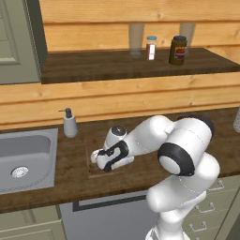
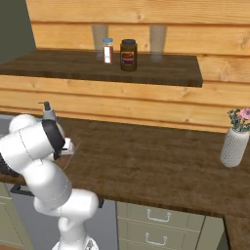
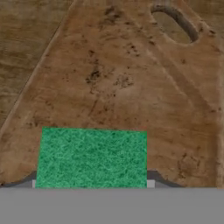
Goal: Pick up the sponge from the counter and clean the cutting board by briefly scrubbing or pressing down on the cutting board. Once finished, release the sponge.
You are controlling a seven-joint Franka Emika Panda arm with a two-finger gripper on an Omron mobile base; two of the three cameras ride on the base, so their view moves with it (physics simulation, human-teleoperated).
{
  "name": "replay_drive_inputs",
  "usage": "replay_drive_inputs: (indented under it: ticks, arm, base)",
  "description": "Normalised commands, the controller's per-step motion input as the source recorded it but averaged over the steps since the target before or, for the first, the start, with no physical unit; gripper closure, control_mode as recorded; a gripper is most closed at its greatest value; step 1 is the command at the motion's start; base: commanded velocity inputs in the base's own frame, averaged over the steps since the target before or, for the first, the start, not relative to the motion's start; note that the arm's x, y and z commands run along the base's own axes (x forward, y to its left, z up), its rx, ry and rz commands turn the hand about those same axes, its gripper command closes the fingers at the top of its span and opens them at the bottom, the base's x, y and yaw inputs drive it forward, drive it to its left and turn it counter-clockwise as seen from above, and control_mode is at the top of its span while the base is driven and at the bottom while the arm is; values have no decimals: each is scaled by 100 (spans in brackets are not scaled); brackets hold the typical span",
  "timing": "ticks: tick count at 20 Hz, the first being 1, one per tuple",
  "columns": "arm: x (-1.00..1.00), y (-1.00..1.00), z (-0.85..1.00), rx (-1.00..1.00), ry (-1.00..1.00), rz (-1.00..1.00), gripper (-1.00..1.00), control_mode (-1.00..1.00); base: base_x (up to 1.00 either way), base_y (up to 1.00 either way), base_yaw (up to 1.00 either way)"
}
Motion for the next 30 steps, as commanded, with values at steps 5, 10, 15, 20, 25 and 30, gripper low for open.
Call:
replay_drive_inputs:
  ticks: [5,10,15,20,25,30]
  arm:
    - [81,0,0,0,3,6,100,-100]
    - [92,5,0,0,1,6,100,-100]
    - [83,10,0,0,0,7,100,-100]
    - [13,-4,-3,-6,0,1,100,-100]
    - [-34,-46,-18,0,0,0,100,-100]
    - [-14,-61,-9,0,0,0,100,-100]
  base:
    - [0,0,0]
    - [0,0,0]
    - [0,0,0]
    - [0,0,0]
    - [0,0,0]
    - [0,0,0]
